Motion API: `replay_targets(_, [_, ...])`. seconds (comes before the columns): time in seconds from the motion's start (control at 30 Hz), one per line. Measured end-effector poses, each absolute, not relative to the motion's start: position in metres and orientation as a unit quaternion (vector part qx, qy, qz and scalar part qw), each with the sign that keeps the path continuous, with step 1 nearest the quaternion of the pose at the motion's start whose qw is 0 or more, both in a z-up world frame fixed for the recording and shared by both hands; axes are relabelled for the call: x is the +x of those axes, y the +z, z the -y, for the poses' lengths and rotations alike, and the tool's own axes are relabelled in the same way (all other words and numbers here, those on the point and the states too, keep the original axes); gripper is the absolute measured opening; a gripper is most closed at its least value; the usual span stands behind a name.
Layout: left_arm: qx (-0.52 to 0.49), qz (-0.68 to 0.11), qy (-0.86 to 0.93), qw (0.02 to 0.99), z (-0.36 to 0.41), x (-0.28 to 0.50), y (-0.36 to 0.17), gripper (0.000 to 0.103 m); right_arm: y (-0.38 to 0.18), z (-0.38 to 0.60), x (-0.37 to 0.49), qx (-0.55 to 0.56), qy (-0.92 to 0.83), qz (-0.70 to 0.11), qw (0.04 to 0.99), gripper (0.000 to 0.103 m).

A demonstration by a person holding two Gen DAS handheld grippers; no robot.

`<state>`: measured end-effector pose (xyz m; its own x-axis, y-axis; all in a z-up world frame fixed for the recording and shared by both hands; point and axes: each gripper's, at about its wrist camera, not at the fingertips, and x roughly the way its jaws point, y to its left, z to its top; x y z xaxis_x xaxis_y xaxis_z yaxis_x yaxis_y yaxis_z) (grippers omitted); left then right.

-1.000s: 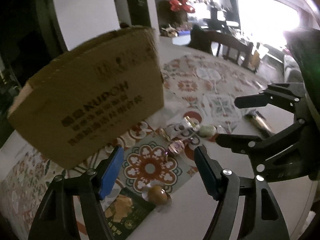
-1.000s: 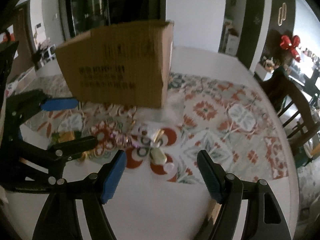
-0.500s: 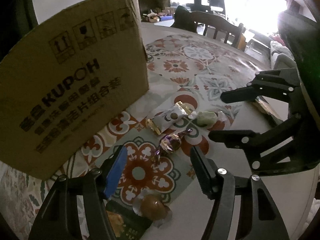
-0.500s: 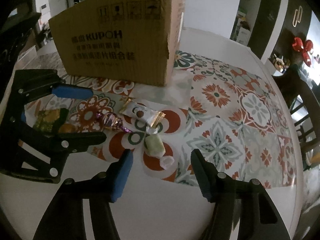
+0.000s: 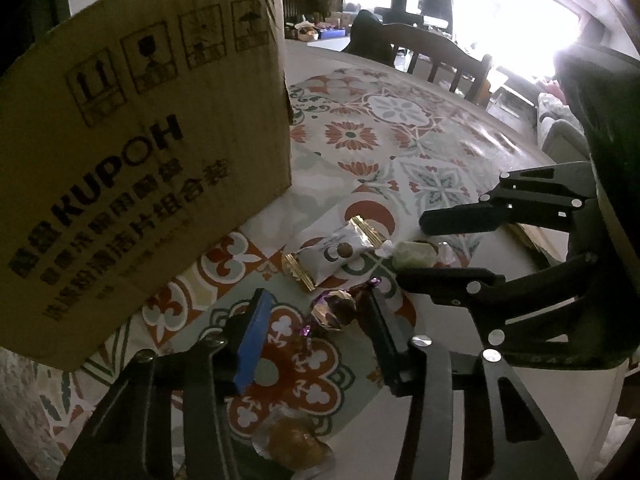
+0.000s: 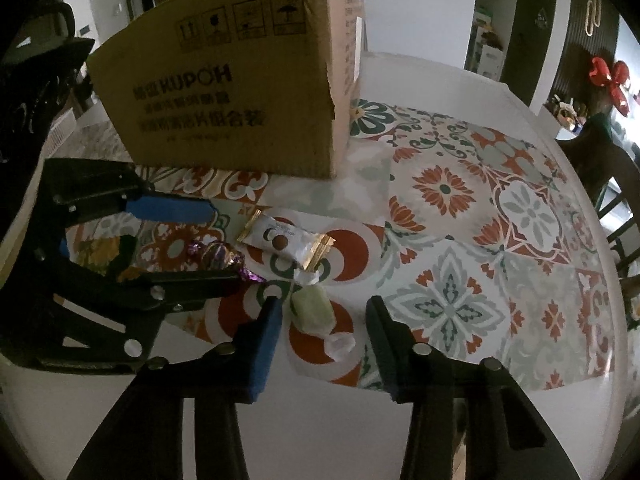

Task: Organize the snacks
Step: 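Grasp the purple-wrapped candy with the left tool while the right tool grasps the white-green wrapped candy, then lift both held candies and carry them over the cardboard box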

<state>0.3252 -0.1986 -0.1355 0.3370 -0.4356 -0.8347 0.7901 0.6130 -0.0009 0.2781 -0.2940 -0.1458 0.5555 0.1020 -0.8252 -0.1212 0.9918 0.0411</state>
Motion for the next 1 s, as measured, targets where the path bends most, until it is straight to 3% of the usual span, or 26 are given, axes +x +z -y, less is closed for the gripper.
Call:
replay_targets(0.1, [0.206,-0.430,-0.391,0.787,0.201,0.323,-0.138,0.038,-0.146,0.293,0.279,-0.009,0.063,-0.465,0.883,0.039])
replay_targets(0.17, [0.203,-0.434,-0.391,0.786,0.202,0.322,-0.140,0.029,-0.146,0.293,0.279,-0.009,0.063,-0.465,0.883,0.029])
replay_targets(0.23, [0.194,-0.436,-0.390,0.787,0.201,0.322,-0.139,0.029,-0.146,0.294,0.279,-0.005,0.064,-0.465,0.883,0.022])
replay_targets(0.63, [0.161,-0.432,-0.377,0.803,0.190,0.313,-0.126,0.027,-0.135,0.294,0.269,0.021,0.054,-0.447,0.893,0.022])
replay_targets(1.0, [0.123,-0.396,-0.332,0.847,0.164,0.300,-0.082,0.027,-0.101,0.286,0.257,0.026,0.042,-0.405,0.913,0.022])
